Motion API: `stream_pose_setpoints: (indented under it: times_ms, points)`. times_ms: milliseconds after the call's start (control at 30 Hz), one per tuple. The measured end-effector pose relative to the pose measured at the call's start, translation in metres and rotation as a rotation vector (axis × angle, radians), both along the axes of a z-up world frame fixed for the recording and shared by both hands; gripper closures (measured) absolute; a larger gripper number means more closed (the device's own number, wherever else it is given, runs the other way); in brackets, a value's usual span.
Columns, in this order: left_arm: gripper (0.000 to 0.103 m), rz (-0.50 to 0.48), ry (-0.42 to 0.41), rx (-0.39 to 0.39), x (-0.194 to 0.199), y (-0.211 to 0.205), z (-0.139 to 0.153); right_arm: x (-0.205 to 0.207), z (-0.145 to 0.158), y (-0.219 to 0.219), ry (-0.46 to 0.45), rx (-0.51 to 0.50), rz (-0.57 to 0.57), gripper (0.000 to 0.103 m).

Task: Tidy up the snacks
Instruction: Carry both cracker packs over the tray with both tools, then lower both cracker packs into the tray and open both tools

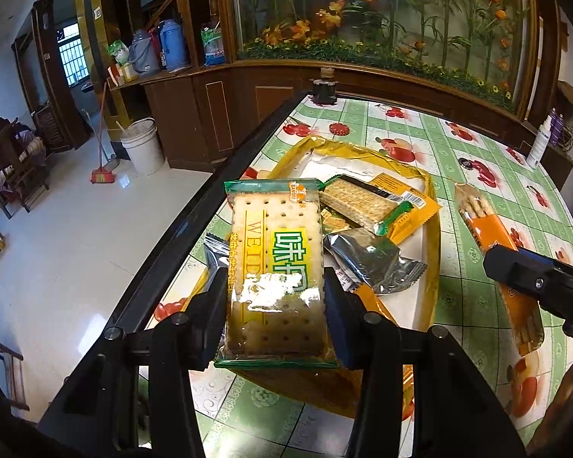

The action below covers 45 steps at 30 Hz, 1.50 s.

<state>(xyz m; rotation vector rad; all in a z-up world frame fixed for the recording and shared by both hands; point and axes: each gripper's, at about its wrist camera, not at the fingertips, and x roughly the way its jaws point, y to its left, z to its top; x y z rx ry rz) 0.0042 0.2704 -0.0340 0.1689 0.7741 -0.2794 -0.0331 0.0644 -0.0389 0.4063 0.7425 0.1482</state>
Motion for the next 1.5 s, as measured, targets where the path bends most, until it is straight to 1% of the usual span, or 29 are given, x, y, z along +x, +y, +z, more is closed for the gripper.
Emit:
stream_pose_setpoints:
  times_ms: [200,333,433,667,867,1000,1100,1400,1500]
  points:
    - [0.058,0.006,0.015,0.005,0.008,0.001,-0.005,0.015,-0.001,0.002,-0.001,0.003,0.014,0.049]
    - [0.058,-0.001,0.043,0.004,0.015,-0.001,-0.01,0.027,-0.003,0.001,0.004,0.008,0.016,0.049]
    - [0.058,-0.013,0.075,-0.015,0.023,-0.005,-0.012,0.04,-0.005,0.0,0.007,0.004,0.018,0.049]
    - [0.058,-0.042,0.092,-0.055,0.039,-0.02,-0.005,0.085,-0.006,0.0,0.017,-0.035,0.021,0.049]
    - [0.058,-0.051,0.097,-0.044,0.048,-0.032,-0.01,0.121,-0.01,0.004,0.039,-0.113,0.027,0.048]
    - [0.058,-0.053,0.097,-0.022,0.051,-0.036,-0.018,0.137,-0.016,0.006,0.057,-0.163,0.033,0.048]
    - [0.058,-0.053,0.081,-0.001,0.05,-0.039,-0.02,0.145,-0.021,0.006,0.071,-0.188,0.041,0.048]
    - [0.058,-0.053,0.036,0.047,0.049,-0.043,-0.024,0.156,-0.035,0.009,0.096,-0.218,0.054,0.048]
    - [0.058,-0.053,0.029,0.057,0.05,-0.045,-0.025,0.158,-0.037,0.01,0.1,-0.214,0.056,0.048]
